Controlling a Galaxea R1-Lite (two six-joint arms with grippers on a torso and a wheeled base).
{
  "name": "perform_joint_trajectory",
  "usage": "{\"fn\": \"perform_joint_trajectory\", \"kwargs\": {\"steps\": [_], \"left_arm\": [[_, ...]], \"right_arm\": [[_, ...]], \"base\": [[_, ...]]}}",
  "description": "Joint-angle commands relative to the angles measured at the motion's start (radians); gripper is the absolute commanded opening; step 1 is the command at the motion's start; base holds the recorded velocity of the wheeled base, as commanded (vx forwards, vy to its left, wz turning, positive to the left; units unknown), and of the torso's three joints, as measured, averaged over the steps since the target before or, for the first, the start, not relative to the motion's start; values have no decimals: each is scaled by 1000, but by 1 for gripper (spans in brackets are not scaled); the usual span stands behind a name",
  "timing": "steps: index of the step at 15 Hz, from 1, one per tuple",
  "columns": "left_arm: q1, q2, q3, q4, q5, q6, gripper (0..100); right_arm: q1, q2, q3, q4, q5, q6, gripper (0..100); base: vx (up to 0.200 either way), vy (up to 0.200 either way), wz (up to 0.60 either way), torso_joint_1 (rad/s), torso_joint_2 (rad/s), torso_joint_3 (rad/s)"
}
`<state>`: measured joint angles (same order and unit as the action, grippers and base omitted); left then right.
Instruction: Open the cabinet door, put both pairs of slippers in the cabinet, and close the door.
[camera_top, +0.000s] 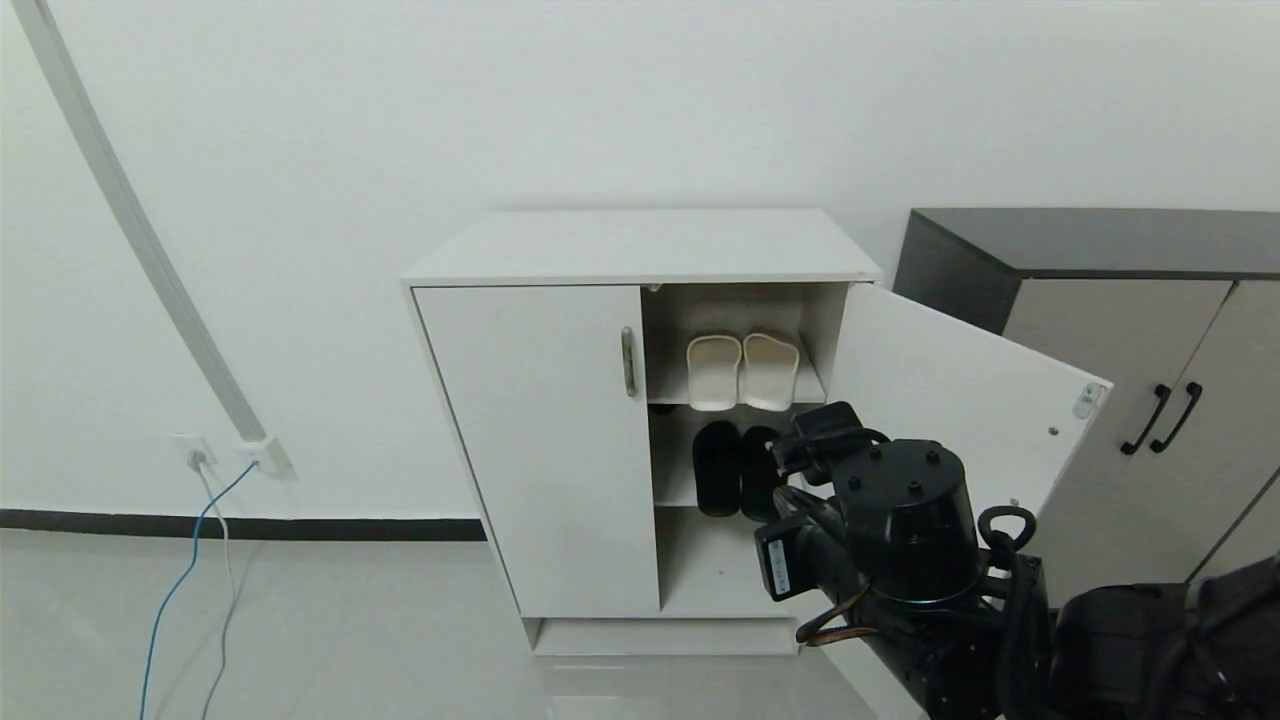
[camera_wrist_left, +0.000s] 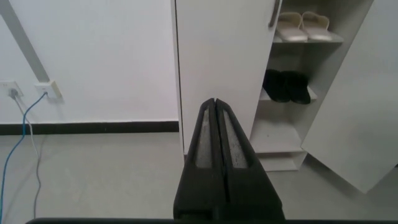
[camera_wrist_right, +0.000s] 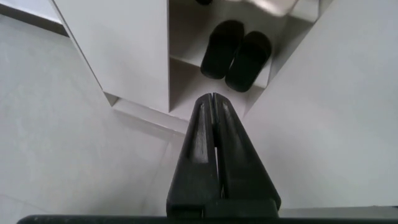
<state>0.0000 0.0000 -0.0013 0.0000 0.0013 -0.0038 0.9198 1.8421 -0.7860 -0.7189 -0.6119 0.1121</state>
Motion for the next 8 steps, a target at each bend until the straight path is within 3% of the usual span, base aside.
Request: {"fn": "perform_joint_trajectory", "kwargs": {"steps": [1,8], "left_arm": [[0,2,0,0,0,-1,0],[0,0,0,0,0,-1,0]], "right_arm": [[1,2,1,-1,0,0,0],[1,2,1,-1,0,0,0]], "base": [[0,0,0,173,-496,-315],[0,0,0,191,-514,-315]]}}
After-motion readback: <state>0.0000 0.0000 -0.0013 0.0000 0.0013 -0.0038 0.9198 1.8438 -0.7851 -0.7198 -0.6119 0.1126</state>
